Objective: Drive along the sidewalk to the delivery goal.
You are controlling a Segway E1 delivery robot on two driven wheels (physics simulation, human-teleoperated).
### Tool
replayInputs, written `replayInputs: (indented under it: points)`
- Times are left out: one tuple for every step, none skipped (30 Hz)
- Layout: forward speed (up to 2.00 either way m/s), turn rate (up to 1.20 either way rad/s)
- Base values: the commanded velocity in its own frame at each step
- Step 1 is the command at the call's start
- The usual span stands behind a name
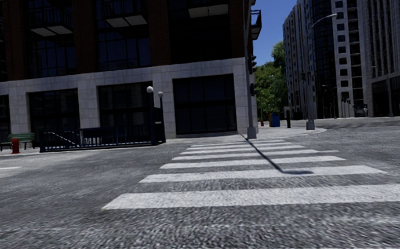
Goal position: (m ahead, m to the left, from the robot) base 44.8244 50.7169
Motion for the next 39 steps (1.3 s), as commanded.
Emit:
replayInputs:
  points:
    - [2.00, -0.16]
    - [2.00, -0.17]
    - [2.00, -0.18]
    - [2.00, -0.20]
    - [2.00, -0.20]
    - [2.00, -0.21]
    - [2.00, -0.21]
    - [2.00, -0.22]
    - [2.00, -0.22]
    - [2.00, -0.22]
    - [2.00, -0.22]
    - [2.00, -0.22]
    - [2.00, -0.22]
    - [2.00, -0.22]
    - [2.00, -0.22]
    - [2.00, -0.22]
    - [2.00, -0.22]
    - [2.00, -0.22]
    - [2.00, -0.12]
    - [2.00, 0.00]
    - [2.00, 0.00]
    - [2.00, 0.00]
    - [2.00, 0.00]
    - [2.00, 0.00]
    - [2.00, 0.00]
    - [2.00, 0.00]
    - [2.00, 0.00]
    - [2.00, 0.00]
    - [2.00, 0.00]
    - [2.00, 0.00]
    - [2.00, 0.00]
    - [2.00, 0.00]
    - [2.00, 0.00]
    - [2.00, 0.00]
    - [2.00, 0.00]
    - [2.00, 0.00]
    - [2.00, 0.00]
    - [2.00, 0.00]
    - [2.00, -0.10]
